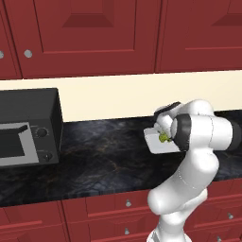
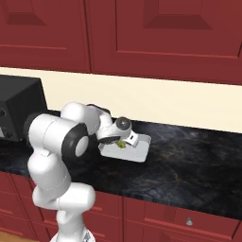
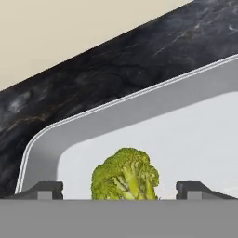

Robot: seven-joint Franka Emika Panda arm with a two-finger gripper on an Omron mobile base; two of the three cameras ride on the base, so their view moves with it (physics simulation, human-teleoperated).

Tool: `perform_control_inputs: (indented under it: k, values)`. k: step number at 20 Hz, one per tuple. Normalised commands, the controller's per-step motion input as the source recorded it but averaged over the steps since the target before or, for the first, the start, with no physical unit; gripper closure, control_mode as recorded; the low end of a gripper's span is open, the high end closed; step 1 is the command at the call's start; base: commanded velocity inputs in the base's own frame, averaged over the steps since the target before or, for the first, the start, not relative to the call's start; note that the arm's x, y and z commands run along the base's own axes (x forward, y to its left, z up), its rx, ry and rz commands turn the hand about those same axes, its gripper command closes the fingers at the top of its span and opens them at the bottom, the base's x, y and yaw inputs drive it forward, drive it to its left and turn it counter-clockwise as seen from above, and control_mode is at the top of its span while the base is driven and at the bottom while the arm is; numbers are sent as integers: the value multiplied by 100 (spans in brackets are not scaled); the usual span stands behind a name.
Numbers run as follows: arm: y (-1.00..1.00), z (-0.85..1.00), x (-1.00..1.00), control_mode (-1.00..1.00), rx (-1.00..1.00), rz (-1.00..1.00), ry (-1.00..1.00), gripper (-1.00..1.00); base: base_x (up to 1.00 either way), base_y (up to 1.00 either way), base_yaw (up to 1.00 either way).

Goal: Take the carrot and broccoli out of the freezer and place them in the tupperware container on the counter. Then put the tupperware containing the vegetables back in the freezer.

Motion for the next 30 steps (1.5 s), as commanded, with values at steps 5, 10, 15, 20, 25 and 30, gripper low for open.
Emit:
perform_control_inputs:
  k: [5,10,15,20,25,30]
  values:
    - [0,96,-75,-100,1,0,-32,-100,0,0,0]
    - [0,100,-58,-100,1,0,-19,-100,0,0,0]
    - [0,100,-40,-100,0,0,-1,-100,0,0,0]
    - [0,100,-23,-100,2,0,17,-100,0,0,0]
    - [0,100,-49,-100,3,0,40,-100,0,0,0]
    - [0,92,-70,-100,4,0,44,-100,0,0,0]
